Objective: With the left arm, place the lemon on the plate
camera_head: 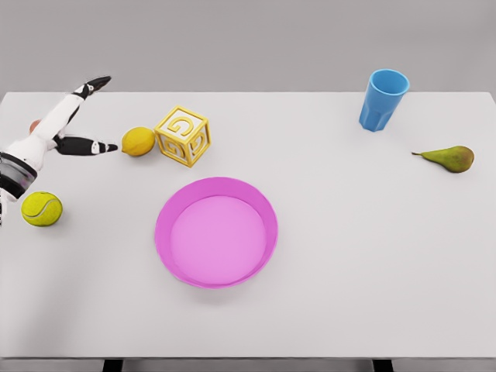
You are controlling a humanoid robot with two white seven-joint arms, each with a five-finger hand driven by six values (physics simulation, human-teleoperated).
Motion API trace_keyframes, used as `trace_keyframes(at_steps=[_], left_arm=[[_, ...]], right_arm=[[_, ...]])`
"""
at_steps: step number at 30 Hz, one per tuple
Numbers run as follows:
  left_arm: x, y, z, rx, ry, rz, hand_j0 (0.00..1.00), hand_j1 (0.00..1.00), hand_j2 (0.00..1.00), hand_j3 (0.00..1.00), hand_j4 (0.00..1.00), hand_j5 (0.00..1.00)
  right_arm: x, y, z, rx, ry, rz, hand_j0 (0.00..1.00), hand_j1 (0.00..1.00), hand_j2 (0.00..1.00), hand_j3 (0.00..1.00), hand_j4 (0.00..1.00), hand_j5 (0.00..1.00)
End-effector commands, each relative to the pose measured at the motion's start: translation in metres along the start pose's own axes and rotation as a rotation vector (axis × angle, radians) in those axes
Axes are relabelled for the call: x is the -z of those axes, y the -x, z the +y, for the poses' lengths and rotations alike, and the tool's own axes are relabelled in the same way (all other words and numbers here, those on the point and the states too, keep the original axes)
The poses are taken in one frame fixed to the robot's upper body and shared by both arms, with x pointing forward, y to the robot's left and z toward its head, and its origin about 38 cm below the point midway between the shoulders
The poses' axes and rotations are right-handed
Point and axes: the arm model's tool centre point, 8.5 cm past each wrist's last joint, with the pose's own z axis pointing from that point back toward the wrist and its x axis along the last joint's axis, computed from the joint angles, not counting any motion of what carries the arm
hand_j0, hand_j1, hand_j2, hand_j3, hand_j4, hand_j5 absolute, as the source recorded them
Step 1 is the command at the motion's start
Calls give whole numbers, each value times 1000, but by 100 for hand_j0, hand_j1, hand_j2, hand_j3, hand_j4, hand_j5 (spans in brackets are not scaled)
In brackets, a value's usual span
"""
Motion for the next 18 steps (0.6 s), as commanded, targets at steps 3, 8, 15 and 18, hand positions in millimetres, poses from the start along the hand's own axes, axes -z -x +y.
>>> trace_keyframes(at_steps=[3,8,15,18], left_arm=[[-2,22,-19,-25,47,77,100,100,100,100,100,100],[1,26,-24,-27,63,87,100,100,100,100,100,100],[7,35,-23,-52,54,114,100,100,100,100,100,100],[9,36,-22,-80,47,115,100,100,100,100,100,100]], right_arm=[[0,0,0,0,0,1,100,100,100,100,100,100],[0,0,0,0,0,1,100,100,100,100,100,100],[0,0,0,0,0,1,100,100,100,100,100,100],[0,0,0,0,0,1,100,100,100,100,100,100]])
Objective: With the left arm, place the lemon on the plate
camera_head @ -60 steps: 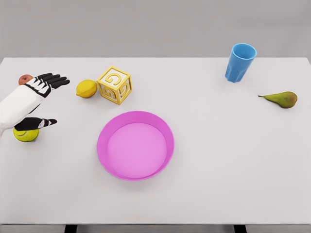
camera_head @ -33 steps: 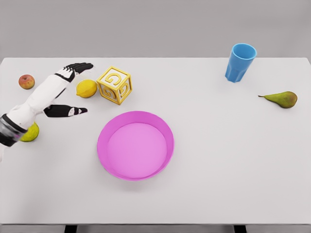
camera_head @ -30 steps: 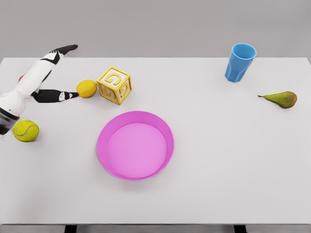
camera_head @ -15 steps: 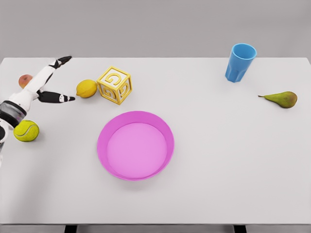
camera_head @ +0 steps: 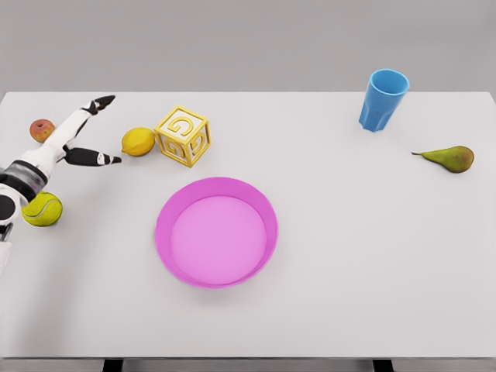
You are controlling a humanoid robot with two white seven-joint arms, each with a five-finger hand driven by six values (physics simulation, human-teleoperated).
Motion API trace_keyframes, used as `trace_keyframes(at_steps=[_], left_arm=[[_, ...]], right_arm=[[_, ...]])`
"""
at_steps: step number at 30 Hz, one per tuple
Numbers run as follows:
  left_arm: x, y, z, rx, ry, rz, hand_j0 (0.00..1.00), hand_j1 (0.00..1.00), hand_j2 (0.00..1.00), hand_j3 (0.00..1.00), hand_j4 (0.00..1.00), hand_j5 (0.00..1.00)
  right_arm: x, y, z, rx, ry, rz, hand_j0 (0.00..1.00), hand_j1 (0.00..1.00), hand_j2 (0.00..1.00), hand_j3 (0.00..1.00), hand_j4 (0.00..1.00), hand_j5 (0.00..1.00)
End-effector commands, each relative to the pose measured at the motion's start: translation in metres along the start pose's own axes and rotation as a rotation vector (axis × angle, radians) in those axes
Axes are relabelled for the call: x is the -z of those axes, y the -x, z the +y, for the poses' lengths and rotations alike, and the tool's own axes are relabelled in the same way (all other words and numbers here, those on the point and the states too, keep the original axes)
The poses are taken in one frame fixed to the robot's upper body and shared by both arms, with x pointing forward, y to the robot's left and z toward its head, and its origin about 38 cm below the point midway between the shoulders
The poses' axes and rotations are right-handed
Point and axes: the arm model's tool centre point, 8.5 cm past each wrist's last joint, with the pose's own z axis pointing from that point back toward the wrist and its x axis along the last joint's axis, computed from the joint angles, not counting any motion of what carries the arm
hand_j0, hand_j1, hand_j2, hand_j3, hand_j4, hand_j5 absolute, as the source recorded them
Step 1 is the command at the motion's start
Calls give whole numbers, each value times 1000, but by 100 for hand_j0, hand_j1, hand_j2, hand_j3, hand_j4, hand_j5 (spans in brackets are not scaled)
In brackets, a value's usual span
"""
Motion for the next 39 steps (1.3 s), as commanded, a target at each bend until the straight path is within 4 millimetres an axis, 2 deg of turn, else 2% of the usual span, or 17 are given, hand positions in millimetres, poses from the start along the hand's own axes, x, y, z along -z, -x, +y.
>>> trace_keyframes(at_steps=[1,8,14,29,34,39], left_arm=[[0,3,-3,-21,3,6,100,100,100,100,100,100],[12,7,-16,-86,0,20,100,100,100,100,100,100],[13,14,-24,-120,6,38,100,100,100,100,100,100],[24,3,-40,-148,23,16,100,100,100,100,100,100],[24,3,-42,-146,29,15,92,92,92,92,92,92],[24,3,-44,-147,31,15,91,91,91,91,91,91]], right_arm=[[0,0,0,0,0,1,100,100,100,100,100,100],[0,0,0,0,0,1,100,100,100,100,100,100],[0,0,0,0,0,1,100,100,100,100,100,100],[0,0,0,0,0,1,100,100,100,100,100,100],[0,0,0,0,0,-1,100,100,100,100,100,100],[0,0,0,0,0,1,100,100,100,100,100,100]])
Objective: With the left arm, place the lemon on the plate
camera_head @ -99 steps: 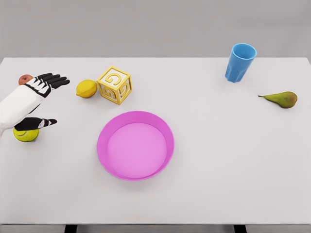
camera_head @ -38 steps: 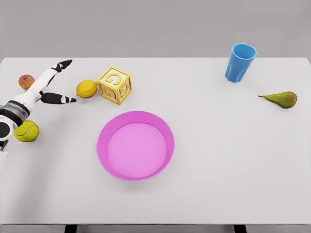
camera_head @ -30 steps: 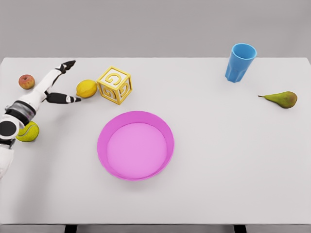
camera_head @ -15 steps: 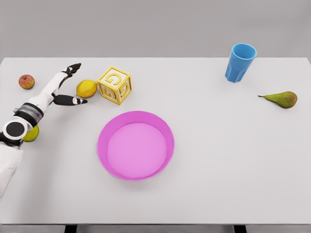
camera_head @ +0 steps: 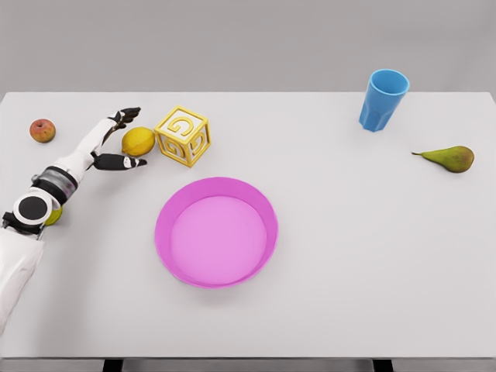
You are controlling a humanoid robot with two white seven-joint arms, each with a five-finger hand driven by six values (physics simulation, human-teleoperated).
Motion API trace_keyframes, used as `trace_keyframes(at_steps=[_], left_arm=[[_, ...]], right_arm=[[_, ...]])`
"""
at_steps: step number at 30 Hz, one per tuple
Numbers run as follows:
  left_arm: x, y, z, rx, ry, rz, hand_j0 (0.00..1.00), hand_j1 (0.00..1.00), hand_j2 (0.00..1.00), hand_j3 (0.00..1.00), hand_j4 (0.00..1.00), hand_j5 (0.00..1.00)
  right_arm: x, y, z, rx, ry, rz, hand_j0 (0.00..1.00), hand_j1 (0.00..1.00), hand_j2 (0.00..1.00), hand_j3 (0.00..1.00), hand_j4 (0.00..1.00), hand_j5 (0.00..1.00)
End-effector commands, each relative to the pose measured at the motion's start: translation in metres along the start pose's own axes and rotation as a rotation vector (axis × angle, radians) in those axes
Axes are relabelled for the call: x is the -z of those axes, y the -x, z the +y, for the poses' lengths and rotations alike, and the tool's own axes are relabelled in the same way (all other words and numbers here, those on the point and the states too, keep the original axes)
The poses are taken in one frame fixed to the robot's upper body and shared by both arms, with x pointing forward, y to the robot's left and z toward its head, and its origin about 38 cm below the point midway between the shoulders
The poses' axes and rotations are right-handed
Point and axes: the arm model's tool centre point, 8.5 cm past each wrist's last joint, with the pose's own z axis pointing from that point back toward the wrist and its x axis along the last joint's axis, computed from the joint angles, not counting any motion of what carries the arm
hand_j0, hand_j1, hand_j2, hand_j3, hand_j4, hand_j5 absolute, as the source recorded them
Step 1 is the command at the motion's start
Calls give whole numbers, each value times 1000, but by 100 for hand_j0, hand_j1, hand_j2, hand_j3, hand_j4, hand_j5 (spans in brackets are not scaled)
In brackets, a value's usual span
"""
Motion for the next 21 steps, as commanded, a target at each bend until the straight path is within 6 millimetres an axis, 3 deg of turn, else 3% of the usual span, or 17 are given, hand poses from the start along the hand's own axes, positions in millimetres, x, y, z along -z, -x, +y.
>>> trace_keyframes(at_steps=[1,3,19,21], left_arm=[[0,1,0,-3,1,1,91,91,91,91,91,91],[0,0,0,-2,1,-2,79,79,79,79,79,79],[1,2,-3,-10,2,4,76,76,76,76,76,76],[1,2,-5,-14,5,3,70,70,70,70,70,70]], right_arm=[[0,0,0,0,0,1,100,100,100,100,100,100],[0,0,0,0,0,1,100,100,100,100,100,100],[0,0,0,0,0,-1,100,100,100,100,100,100],[0,0,0,0,0,-1,100,100,100,100,100,100]])
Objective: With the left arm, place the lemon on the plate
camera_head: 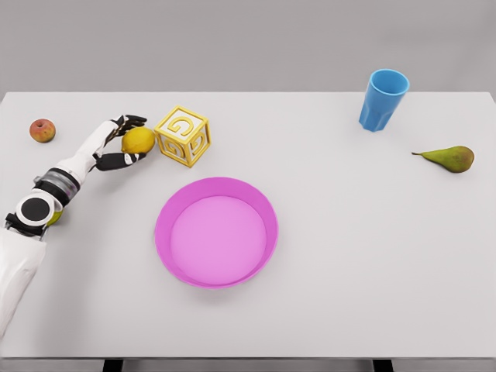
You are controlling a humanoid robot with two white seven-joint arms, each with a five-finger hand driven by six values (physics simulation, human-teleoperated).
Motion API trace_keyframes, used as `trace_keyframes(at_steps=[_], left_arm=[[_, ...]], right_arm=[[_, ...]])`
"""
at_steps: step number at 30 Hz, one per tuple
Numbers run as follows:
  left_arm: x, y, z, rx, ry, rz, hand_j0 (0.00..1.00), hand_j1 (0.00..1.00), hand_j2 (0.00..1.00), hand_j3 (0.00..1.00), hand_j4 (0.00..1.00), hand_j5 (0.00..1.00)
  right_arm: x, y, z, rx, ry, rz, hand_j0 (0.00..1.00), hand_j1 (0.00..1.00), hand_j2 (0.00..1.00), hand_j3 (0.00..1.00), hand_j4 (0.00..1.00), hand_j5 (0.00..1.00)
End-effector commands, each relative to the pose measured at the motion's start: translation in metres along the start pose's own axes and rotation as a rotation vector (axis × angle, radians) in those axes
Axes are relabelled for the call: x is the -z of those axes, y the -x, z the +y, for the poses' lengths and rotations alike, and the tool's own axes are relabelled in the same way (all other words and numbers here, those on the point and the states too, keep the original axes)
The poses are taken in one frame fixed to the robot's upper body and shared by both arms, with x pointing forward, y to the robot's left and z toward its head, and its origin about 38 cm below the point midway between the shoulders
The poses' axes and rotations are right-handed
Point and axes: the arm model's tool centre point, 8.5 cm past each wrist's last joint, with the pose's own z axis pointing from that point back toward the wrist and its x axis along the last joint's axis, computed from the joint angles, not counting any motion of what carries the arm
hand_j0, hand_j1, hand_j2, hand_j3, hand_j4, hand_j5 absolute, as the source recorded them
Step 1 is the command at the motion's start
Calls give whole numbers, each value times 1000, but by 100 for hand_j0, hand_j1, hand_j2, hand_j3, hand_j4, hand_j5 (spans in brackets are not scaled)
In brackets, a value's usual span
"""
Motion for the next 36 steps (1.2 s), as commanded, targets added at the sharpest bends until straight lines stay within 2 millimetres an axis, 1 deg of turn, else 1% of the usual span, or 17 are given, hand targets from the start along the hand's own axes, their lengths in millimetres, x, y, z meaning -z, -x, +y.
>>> trace_keyframes(at_steps=[1,2,6,16,17,19,24,27,31,36], left_arm=[[1,-1,0,-4,-1,-3,69,69,69,69,69,69],[0,0,-1,-4,0,-1,66,66,66,66,66,66],[0,0,-1,-4,0,-1,62,62,62,62,62,62],[-2,-2,6,2,-12,-6,60,60,60,60,60,60],[-2,-1,8,2,-14,-5,58,58,58,58,58,58],[-2,-1,8,2,-14,-5,57,57,57,57,57,57],[-1,-4,9,5,-16,-15,55,55,55,55,55,55],[-2,-10,7,8,-15,-32,52,52,52,52,52,52],[-1,-20,8,11,-17,-65,52,52,52,52,52,52],[-2,-20,10,8,-23,-67,52,52,52,52,52,52]], right_arm=[[0,0,0,0,0,1,100,100,100,100,100,100],[0,0,0,0,0,1,100,100,100,100,100,100],[0,0,0,0,0,1,100,100,100,100,100,100],[0,0,0,0,0,1,100,100,100,100,100,100],[0,0,0,0,0,1,100,100,100,100,100,100],[0,0,0,0,0,1,100,100,100,100,100,100],[0,0,0,0,0,-1,100,100,100,100,100,100],[0,0,0,0,0,1,100,100,100,100,100,100],[0,0,0,0,0,1,100,100,100,100,100,100],[0,0,0,0,0,1,100,100,100,100,100,100]])
